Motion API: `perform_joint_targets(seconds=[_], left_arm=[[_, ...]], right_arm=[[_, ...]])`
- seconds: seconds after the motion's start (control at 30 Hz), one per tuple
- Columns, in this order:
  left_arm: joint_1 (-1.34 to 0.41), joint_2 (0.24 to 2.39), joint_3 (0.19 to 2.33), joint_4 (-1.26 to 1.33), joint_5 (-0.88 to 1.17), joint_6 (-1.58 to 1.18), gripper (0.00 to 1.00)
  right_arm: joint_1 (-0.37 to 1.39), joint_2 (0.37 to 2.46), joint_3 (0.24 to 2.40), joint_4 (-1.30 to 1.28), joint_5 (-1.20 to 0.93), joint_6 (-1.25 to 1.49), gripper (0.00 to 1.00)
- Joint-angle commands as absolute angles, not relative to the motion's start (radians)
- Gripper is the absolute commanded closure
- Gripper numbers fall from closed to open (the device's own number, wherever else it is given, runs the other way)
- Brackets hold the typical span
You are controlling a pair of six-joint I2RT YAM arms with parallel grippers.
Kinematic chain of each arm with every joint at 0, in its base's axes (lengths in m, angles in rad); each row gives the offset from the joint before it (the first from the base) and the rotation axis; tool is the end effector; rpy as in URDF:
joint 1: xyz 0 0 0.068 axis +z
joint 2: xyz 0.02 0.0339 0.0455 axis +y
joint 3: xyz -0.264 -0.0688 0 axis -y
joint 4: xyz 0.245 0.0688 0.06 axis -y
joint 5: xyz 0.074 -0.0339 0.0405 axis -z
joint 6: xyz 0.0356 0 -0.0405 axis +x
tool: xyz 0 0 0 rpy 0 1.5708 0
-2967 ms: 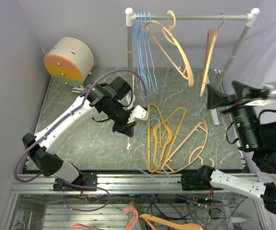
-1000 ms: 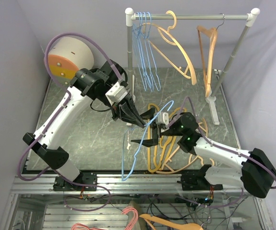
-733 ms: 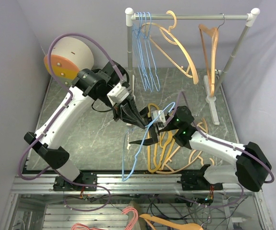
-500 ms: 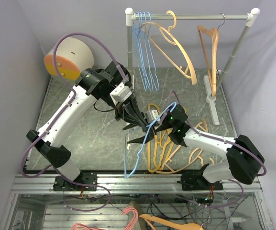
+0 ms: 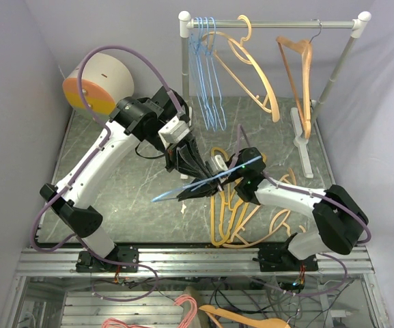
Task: Organize the hangers
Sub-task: Pick up the hanger at the center of the board.
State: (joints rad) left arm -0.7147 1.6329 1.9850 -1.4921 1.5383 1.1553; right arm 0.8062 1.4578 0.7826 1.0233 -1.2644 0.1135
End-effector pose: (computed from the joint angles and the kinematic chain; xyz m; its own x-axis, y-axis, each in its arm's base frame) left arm 0.1859 -0.2084 0.4495 0.0309 0.0126 -0.9994 0.7637 -0.6454 0.0155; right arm 0.1822 0.2390 0.2984 0.1397 0.1950 -0.9708 -0.8594 -0.4630 -0.2167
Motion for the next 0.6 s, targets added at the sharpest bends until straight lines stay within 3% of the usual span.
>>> perform_joint_targets(seconds=[0.0, 0.07, 0.1, 0.17, 0.27, 0.3, 0.33, 0.47, 0.5, 0.57], left_arm=[[-0.724, 1.640, 2.019, -1.497, 1.589, 1.161, 0.93], [-0.723, 1.640, 2.029, -1.499, 1.589, 1.159, 0.90], [-0.724, 1.640, 2.037, -1.499, 1.588, 1.155, 0.84], [-0.722, 1.639, 2.060, -1.500, 1.587, 1.140, 0.55], [-0.716, 1.640, 2.106, -1.500, 1.575, 1.117, 0.33], [-0.715, 1.642, 2.134, -1.500, 1.567, 1.109, 0.17], [-0.714, 1.645, 2.153, -1.500, 1.558, 1.105, 0.12], [-0.707, 1.650, 2.204, -1.500, 1.541, 1.102, 0.10], [-0.706, 1.651, 2.217, -1.500, 1.542, 1.101, 0.01], [-0.706, 1.654, 2.248, -1.499, 1.517, 1.100, 0.01]], right_arm=[[0.800, 1.460, 0.741, 1.214, -1.234, 0.281, 1.00], [0.800, 1.431, 0.709, 1.159, -1.182, 0.275, 1.00], [0.799, 1.408, 0.695, 1.096, -1.154, 0.244, 1.00], [0.800, 1.349, 0.680, 0.897, -1.112, 0.156, 1.00], [0.808, 1.254, 0.647, 0.706, -1.074, 0.094, 1.00], [0.811, 1.200, 0.612, 0.678, -1.039, 0.088, 1.00], [0.815, 1.158, 0.585, 0.651, -1.009, 0.082, 1.00], [0.852, 1.017, 0.519, 0.519, -0.867, 0.059, 1.00], [0.861, 0.993, 0.504, 0.503, -0.839, 0.071, 1.00], [0.894, 0.954, 0.480, 0.471, -0.794, 0.104, 1.00]])
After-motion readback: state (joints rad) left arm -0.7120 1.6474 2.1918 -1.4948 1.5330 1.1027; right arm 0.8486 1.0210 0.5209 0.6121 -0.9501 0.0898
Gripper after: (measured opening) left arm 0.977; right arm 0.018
